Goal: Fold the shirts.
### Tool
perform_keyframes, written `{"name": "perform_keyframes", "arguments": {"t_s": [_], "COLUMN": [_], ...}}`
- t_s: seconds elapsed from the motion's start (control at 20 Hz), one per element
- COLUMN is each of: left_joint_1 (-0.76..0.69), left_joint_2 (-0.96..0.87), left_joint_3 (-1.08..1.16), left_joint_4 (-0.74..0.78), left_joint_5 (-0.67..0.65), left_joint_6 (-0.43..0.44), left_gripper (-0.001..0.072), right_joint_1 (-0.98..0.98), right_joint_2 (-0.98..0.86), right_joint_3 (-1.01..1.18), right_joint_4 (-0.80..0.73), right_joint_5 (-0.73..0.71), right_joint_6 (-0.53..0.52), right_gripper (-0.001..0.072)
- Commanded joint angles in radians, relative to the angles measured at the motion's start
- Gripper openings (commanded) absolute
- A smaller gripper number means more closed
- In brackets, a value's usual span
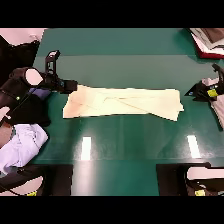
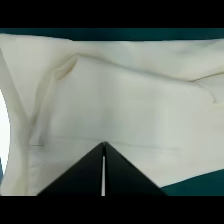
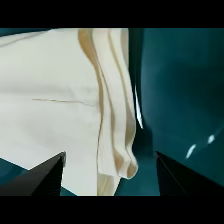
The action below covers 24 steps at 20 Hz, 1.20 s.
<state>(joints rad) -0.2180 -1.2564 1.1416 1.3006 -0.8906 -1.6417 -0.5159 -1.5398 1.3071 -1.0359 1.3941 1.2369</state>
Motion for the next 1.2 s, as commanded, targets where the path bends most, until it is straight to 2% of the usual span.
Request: {"name": "perform_keyframes", "arguments": {"t_s": [0.0, 0.35, 0.55, 0.65, 0.7, 0.75, 0.8, 0.9, 1.05, 1.15], "left_joint_1": [0.000, 0.000, 0.000, -0.001, -0.001, -0.013, -0.034, -0.101, -0.211, -0.270], "left_joint_2": [0.000, 0.000, -0.001, -0.001, -0.001, -0.001, -0.002, -0.017, -0.084, -0.169], "left_joint_3": [0.002, 0.002, 0.002, 0.002, 0.001, 0.001, 0.001, 0.001, 0.005, 0.052], "left_joint_4": [-0.057, -0.106, -0.109, -0.128, -0.145, -0.150, -0.149, -0.151, -0.157, -0.158], "left_joint_5": [-0.011, -0.021, -0.040, -0.054, -0.057, -0.055, -0.043, 0.002, 0.042, 0.043], "left_joint_6": [0.000, 0.000, 0.000, 0.000, 0.001, 0.001, 0.003, 0.002, 0.001, 0.000], "left_gripper": [0.0027, 0.0027, 0.0027, 0.0027, 0.0027, 0.0027, 0.0027, 0.0026, 0.0026, 0.0026], "right_joint_1": [-0.093, -0.013, 0.058, 0.097, 0.115, 0.137, 0.152, 0.180, 0.198, 0.197], "right_joint_2": [-0.100, -0.256, -0.275, -0.275, -0.275, -0.274, -0.270, -0.257, -0.196, -0.128], "right_joint_3": [-0.023, 0.050, 0.040, 0.026, 0.024, 0.026, 0.026, 0.027, 0.027, 0.027], "right_joint_4": [0.163, 0.163, 0.169, 0.173, 0.172, 0.174, 0.175, 0.181, 0.188, 0.275], "right_joint_5": [0.059, 0.081, 0.087, 0.097, 0.107, 0.110, 0.110, 0.111, 0.118, 0.129], "right_joint_6": [-0.121, -0.139, -0.140, -0.145, -0.150, -0.166, -0.177, -0.212, -0.222, -0.220], "right_gripper": [0.0620, 0.0615, 0.0597, 0.0555, 0.0524, 0.0390, 0.0304, 0.0020, 0.0013, 0.0012]}}
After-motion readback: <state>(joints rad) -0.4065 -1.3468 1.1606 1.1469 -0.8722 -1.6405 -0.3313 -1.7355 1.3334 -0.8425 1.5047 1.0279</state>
